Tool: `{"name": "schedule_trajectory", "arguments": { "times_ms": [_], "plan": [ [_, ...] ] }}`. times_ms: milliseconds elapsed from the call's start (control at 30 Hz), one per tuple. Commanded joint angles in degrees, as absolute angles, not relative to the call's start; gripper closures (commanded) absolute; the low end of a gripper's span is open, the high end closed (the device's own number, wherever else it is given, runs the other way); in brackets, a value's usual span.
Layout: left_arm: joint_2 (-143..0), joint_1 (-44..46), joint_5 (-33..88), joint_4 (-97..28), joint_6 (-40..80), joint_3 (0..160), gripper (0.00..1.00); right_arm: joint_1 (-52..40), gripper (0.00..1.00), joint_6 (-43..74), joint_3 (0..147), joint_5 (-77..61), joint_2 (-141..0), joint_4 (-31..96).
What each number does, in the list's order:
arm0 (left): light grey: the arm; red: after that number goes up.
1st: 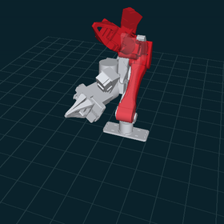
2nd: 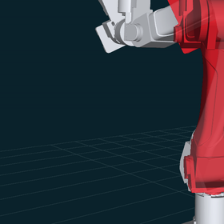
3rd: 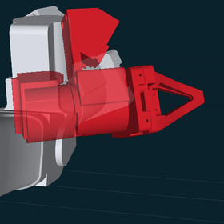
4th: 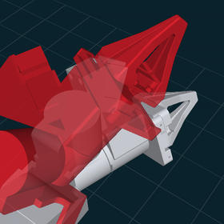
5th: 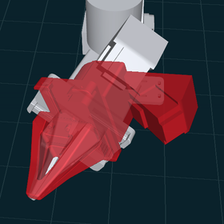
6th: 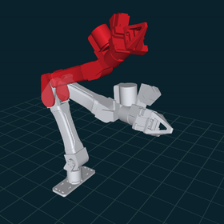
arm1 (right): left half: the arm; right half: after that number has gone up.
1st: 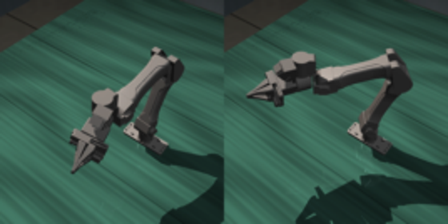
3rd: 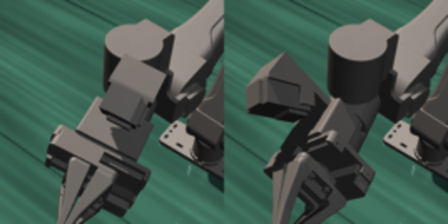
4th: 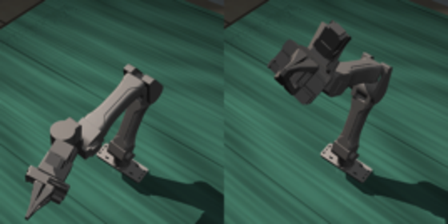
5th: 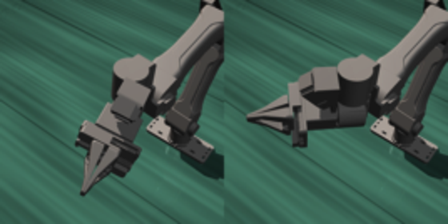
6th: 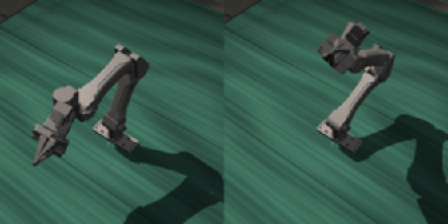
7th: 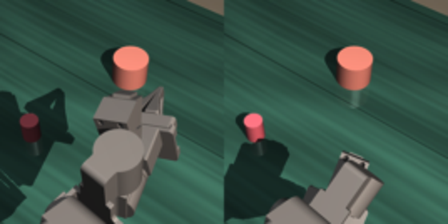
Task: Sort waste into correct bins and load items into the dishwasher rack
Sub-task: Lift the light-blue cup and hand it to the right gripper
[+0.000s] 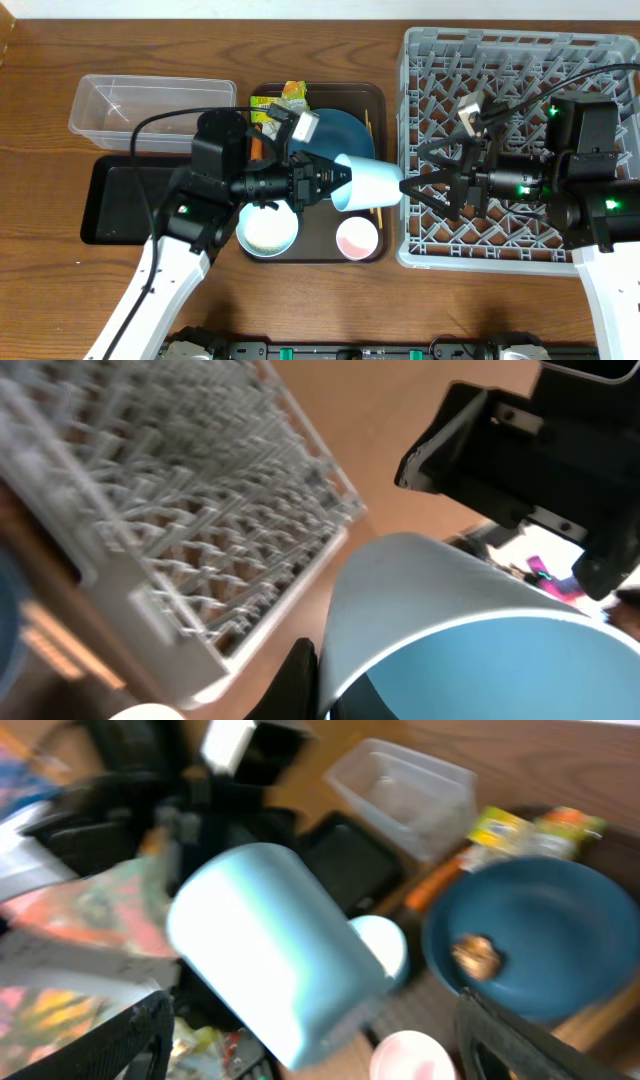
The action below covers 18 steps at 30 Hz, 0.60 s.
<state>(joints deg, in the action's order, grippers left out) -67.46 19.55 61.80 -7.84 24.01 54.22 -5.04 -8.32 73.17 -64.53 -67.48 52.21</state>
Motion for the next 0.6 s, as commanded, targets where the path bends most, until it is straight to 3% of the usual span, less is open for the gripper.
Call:
{"name": "schedule_trajectory", "arguments": {
  "times_ms": [0, 267, 433, 533, 567],
  "plan": [
    [-69.1, 19.2, 73.2, -3.6, 26.0, 55.1, 0.94, -6.7, 0.19, -11.9, 74.3, -72.2, -67.3, 52.1],
    [-69.6, 19.2, 76.1, 9.3, 31.4, 55.1, 0.94, -12.5, 0.23, -13.2, 74.3, -69.8, -67.3, 52.1],
    [-69.6, 19.2, 76.1, 9.3, 31.4, 55.1, 0.94, -14.3, 0.45, -13.4, 74.3, -67.3, -67.3, 52.1],
    [-69.6, 19.2, 76.0, 9.3, 31.4, 55.1, 0.93, -14.3, 0.51, -13.4, 74.3, -66.9, -67.3, 52.1],
    [-69.6, 19.2, 75.7, 9.3, 31.4, 55.1, 0.78, -14.3, 0.54, -13.3, 74.3, -66.0, -67.3, 52.1]
  ]
}}
